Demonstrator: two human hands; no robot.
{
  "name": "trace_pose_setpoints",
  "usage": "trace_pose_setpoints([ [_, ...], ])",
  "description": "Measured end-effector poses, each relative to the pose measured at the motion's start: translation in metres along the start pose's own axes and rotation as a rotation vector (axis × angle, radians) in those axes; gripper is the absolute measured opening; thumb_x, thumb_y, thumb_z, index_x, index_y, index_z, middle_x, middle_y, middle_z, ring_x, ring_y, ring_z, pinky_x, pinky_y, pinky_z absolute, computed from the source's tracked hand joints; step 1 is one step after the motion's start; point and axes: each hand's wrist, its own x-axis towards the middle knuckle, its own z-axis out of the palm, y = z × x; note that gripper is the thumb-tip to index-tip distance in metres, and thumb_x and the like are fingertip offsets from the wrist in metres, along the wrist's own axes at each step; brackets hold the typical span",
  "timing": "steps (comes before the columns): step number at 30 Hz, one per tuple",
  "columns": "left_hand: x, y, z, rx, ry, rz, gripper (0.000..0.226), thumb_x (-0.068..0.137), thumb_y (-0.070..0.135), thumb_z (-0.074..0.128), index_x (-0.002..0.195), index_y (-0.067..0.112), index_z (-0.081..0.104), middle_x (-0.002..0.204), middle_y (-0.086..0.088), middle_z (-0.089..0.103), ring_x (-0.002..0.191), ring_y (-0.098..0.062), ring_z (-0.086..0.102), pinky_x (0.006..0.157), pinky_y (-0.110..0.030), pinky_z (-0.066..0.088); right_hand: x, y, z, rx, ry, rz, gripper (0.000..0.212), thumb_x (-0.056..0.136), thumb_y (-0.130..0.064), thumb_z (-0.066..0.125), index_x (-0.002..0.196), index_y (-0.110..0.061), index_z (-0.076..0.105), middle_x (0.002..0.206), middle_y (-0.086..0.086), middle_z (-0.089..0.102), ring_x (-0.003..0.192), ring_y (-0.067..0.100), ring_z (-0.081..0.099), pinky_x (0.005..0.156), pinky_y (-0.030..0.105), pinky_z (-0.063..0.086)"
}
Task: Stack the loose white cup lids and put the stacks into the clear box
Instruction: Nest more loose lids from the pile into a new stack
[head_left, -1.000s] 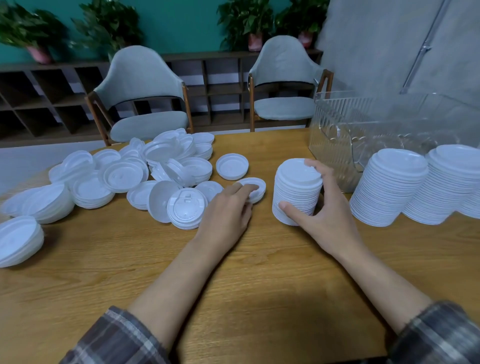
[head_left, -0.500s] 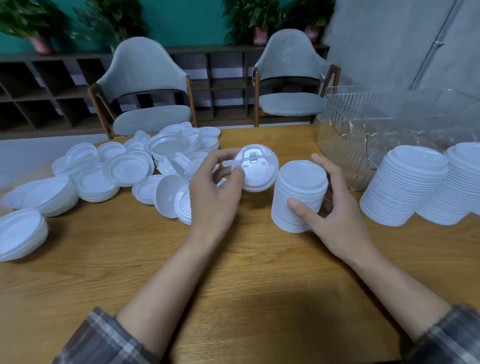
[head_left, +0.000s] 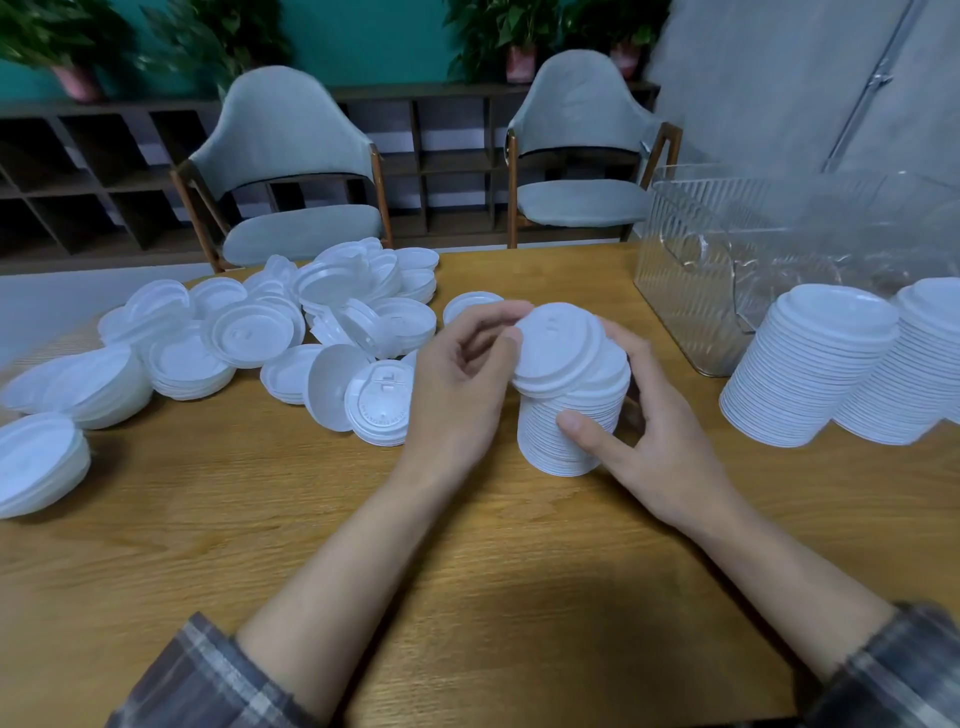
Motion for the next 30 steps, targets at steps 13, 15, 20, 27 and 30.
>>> trace_pose_setpoints([
  [13, -0.014, -0.002, 0.004, 0.244, -0.181, 0.065, 0.058, 0.087, 0.035, 0.082, 0.141, 0.034, 0.060, 0.136, 0.019, 0.062, 0.133, -0.002, 0.055, 0.105, -0.029, 0.048, 0.000, 0.003, 0.001, 0.057, -0.012, 0.015, 0.095, 0.086, -0.068, 0.069, 0.163, -0.044, 0.018, 0.157, -0.019, 0.045, 0.144, 0.009, 0.046, 0.118, 0.050, 0.041],
  [15, -0.015, 0.001, 0.003, 0.235, -0.233, 0.065, 0.063, 0.090, 0.030, 0.077, 0.148, 0.033, 0.053, 0.140, 0.016, 0.063, 0.137, -0.003, 0.053, 0.111, -0.037, 0.047, 0.000, 0.002, 0.001, 0.060, -0.015, -0.003, 0.095, 0.087, -0.071, 0.067, 0.163, -0.044, 0.017, 0.155, -0.022, 0.046, 0.143, 0.009, 0.048, 0.117, 0.051, 0.042],
  [20, -0.014, 0.003, 0.002, 0.234, -0.298, 0.053, 0.067, 0.091, 0.019, 0.070, 0.153, 0.029, 0.045, 0.147, 0.013, 0.059, 0.142, -0.003, 0.048, 0.118, -0.048, 0.041, -0.001, 0.002, 0.001, 0.012, -0.015, -0.046, 0.088, 0.091, -0.062, 0.066, 0.162, -0.038, 0.022, 0.153, -0.022, 0.046, 0.141, 0.008, 0.048, 0.117, 0.045, 0.042],
  [27, -0.015, 0.004, 0.005, 0.196, -0.280, 0.027, 0.065, 0.094, 0.025, 0.079, 0.151, 0.032, 0.047, 0.143, 0.014, 0.063, 0.139, -0.003, 0.052, 0.118, -0.046, 0.042, -0.002, 0.003, -0.001, -0.018, -0.014, -0.066, 0.074, 0.090, -0.051, 0.067, 0.154, -0.036, 0.032, 0.142, -0.024, 0.051, 0.130, 0.007, 0.056, 0.104, 0.024, 0.046],
  [30, -0.015, 0.004, 0.005, 0.197, -0.261, 0.034, 0.068, 0.091, 0.025, 0.082, 0.150, 0.031, 0.049, 0.140, 0.013, 0.064, 0.137, -0.003, 0.054, 0.116, -0.045, 0.044, -0.002, 0.003, 0.000, -0.019, -0.008, -0.076, 0.071, 0.091, -0.048, 0.067, 0.151, -0.036, 0.033, 0.140, -0.025, 0.052, 0.128, 0.006, 0.056, 0.102, 0.017, 0.044],
])
